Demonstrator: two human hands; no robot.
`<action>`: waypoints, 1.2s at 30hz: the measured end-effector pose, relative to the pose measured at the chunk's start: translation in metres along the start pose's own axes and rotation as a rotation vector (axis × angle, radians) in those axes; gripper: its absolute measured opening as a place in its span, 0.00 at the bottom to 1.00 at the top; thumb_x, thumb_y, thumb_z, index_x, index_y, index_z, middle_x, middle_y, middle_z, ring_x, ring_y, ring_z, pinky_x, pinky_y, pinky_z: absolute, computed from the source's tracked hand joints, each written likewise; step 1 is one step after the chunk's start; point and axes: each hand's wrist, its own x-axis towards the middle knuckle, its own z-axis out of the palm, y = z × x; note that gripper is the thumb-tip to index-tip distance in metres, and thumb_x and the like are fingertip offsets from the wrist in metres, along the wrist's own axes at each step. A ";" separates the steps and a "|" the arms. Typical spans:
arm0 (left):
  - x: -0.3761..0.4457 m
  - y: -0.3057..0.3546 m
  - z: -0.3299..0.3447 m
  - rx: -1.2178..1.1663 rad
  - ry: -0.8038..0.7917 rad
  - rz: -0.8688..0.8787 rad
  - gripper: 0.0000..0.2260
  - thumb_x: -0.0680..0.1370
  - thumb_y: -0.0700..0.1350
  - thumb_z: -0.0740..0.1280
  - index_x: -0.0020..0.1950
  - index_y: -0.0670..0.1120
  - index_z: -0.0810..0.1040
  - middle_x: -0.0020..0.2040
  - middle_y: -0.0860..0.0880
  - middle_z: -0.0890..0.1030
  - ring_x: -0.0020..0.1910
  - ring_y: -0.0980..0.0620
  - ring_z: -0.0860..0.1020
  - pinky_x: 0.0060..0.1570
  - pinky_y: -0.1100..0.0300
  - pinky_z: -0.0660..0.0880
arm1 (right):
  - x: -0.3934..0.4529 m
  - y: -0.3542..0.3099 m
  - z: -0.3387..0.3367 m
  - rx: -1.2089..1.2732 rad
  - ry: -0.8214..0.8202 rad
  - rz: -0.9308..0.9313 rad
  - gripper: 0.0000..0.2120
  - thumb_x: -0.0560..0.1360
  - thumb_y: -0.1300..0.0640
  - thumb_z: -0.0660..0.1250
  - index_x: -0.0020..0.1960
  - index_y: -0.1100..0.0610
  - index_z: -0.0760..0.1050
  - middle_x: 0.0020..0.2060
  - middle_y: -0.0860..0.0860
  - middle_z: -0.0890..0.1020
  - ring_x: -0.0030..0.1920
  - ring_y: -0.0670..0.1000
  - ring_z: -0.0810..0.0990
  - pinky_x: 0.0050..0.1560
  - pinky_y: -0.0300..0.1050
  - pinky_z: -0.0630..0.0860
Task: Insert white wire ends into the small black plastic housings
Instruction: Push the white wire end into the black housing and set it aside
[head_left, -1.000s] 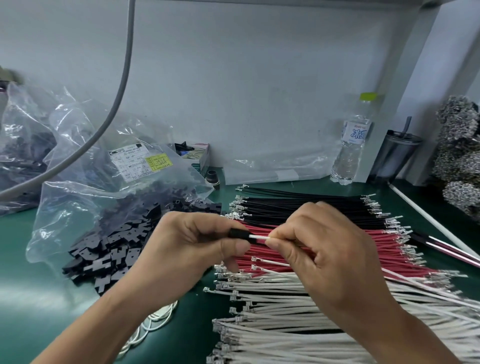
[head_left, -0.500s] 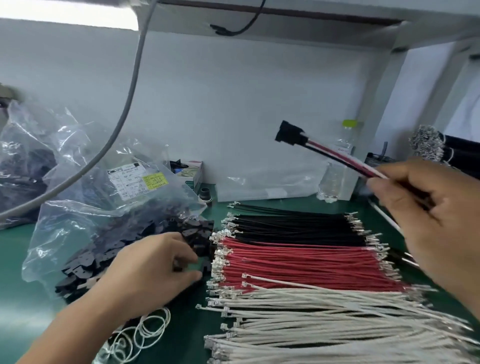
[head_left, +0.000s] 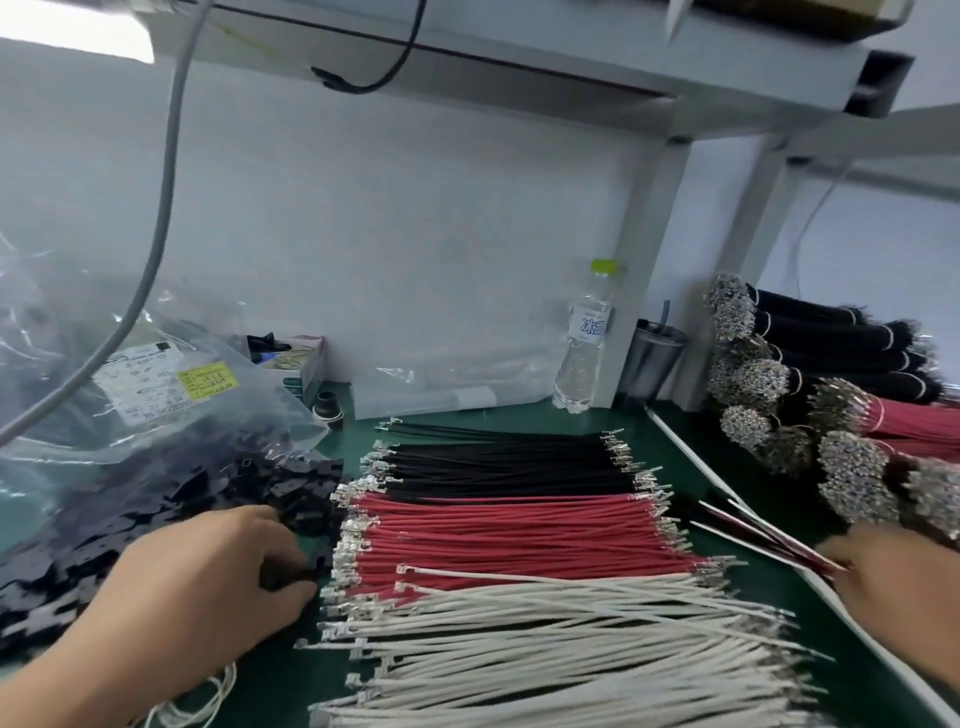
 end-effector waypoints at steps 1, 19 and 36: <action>0.000 0.001 -0.002 -0.025 0.014 -0.009 0.10 0.60 0.73 0.64 0.37 0.74 0.77 0.47 0.80 0.72 0.30 0.71 0.74 0.26 0.73 0.66 | -0.003 -0.006 -0.007 0.012 0.018 0.002 0.16 0.64 0.45 0.57 0.42 0.22 0.69 0.29 0.39 0.68 0.32 0.39 0.68 0.27 0.45 0.74; -0.003 0.007 0.001 -0.286 0.497 0.029 0.09 0.70 0.43 0.81 0.48 0.52 0.87 0.42 0.61 0.75 0.31 0.55 0.77 0.29 0.63 0.69 | -0.021 -0.421 -0.094 0.342 0.059 -0.661 0.13 0.80 0.52 0.67 0.65 0.47 0.80 0.62 0.45 0.82 0.63 0.49 0.79 0.63 0.46 0.74; -0.006 0.026 0.006 -0.780 0.553 0.012 0.16 0.69 0.33 0.80 0.43 0.54 0.84 0.38 0.59 0.85 0.40 0.63 0.83 0.41 0.78 0.74 | -0.050 -0.395 -0.126 0.292 0.572 -0.914 0.14 0.78 0.67 0.66 0.60 0.55 0.81 0.45 0.49 0.77 0.45 0.51 0.77 0.40 0.49 0.77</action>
